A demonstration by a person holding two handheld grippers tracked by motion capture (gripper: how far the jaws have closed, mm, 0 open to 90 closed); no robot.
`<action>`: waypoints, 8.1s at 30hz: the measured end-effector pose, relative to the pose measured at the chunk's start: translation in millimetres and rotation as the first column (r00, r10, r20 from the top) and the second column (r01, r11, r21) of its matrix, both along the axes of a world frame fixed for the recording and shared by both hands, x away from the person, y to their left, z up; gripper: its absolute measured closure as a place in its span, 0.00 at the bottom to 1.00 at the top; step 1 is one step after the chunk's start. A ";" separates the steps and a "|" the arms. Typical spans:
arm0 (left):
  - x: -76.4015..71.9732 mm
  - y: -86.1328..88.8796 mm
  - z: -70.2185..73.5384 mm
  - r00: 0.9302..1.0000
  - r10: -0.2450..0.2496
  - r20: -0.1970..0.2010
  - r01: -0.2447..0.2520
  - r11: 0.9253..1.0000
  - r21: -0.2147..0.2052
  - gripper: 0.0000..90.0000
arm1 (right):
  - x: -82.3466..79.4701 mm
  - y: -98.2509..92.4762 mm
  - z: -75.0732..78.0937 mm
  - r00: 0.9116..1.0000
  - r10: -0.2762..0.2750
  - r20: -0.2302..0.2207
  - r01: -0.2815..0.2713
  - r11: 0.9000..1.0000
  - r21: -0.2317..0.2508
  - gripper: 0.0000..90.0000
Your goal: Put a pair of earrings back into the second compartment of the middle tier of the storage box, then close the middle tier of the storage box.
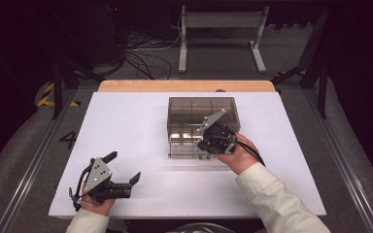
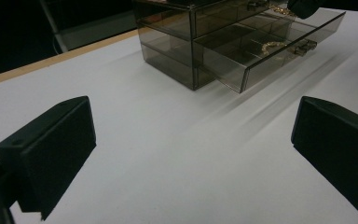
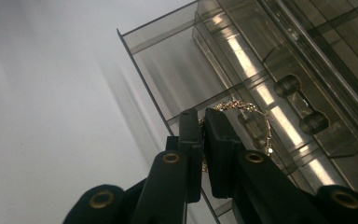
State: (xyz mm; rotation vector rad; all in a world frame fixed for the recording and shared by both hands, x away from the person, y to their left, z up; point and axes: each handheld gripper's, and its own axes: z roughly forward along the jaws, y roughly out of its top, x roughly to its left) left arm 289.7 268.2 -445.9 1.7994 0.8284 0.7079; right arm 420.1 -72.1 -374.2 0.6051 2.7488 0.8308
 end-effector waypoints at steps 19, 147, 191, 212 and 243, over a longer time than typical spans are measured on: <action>0.0 0.0 -0.1 1.000 -0.002 0.000 0.002 1.000 0.001 0.01 | 15.2 -2.3 -15.5 0.997 -0.044 -0.062 0.041 0.998 -0.046 0.95; 0.7 -1.5 -0.9 1.000 -0.006 -0.002 0.006 1.000 0.011 0.01 | -10.7 -21.4 -46.7 0.996 0.085 -0.033 -0.089 0.981 -0.169 1.00; 0.9 -1.5 -1.3 1.000 -0.004 -0.004 0.004 1.000 0.008 0.01 | 18.0 -27.9 -46.2 0.991 -0.109 0.075 0.113 0.993 -0.037 1.00; 1.2 -1.6 -1.3 1.000 -0.006 -0.004 0.006 1.000 0.010 0.01 | 26.9 -24.4 -51.2 0.973 -0.181 0.140 0.184 0.983 -0.011 0.99; 0.5 -1.8 -1.5 1.000 -0.006 -0.007 0.006 1.000 0.003 0.01 | 16.2 -28.1 -38.8 0.984 -0.147 0.101 0.145 0.989 0.025 0.88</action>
